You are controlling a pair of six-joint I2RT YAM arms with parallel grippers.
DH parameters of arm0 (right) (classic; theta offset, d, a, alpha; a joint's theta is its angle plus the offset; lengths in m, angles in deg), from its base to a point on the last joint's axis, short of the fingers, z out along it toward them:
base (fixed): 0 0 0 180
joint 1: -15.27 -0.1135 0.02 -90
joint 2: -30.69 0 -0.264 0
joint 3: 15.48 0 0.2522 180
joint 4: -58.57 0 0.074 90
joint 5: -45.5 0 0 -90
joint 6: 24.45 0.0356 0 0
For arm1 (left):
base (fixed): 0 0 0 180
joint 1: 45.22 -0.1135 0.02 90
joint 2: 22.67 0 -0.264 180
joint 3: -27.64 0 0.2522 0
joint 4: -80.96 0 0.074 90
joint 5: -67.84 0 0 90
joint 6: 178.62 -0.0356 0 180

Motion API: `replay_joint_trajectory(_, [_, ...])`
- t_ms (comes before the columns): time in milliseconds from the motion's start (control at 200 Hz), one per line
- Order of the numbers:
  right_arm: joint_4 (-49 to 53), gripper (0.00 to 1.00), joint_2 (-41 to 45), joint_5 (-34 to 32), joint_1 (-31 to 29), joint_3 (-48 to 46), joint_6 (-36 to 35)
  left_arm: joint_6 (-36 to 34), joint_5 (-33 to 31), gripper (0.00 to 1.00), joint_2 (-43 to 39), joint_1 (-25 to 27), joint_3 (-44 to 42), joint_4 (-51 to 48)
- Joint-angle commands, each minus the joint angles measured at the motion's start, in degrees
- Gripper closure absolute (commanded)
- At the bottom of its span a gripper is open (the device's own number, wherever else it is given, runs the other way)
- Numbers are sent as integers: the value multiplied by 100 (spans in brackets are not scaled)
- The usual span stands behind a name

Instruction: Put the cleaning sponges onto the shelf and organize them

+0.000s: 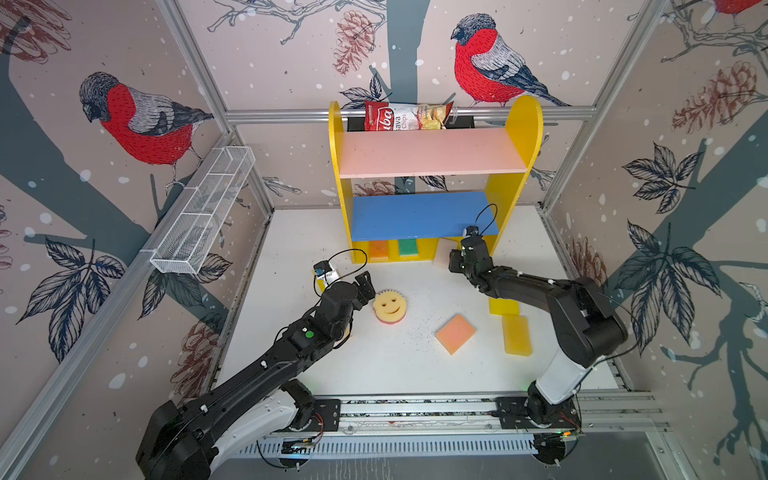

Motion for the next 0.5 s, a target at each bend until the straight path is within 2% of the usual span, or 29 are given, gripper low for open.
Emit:
replay_joint_trajectory(0, [-142, 45, 327, 640, -19, -386, 408, -5, -28, 11, 37, -3, -14, 195])
replay_joint_trajectory(210, [-303, 34, 227, 1597, 145, -635, 651, -14, 162, 11, 280, -2, 43, 313])
replay_joint_trajectory(495, [-527, 33, -428, 2368, 661, -250, 1144, 30, 186, 12, 132, -6, -1, 132])
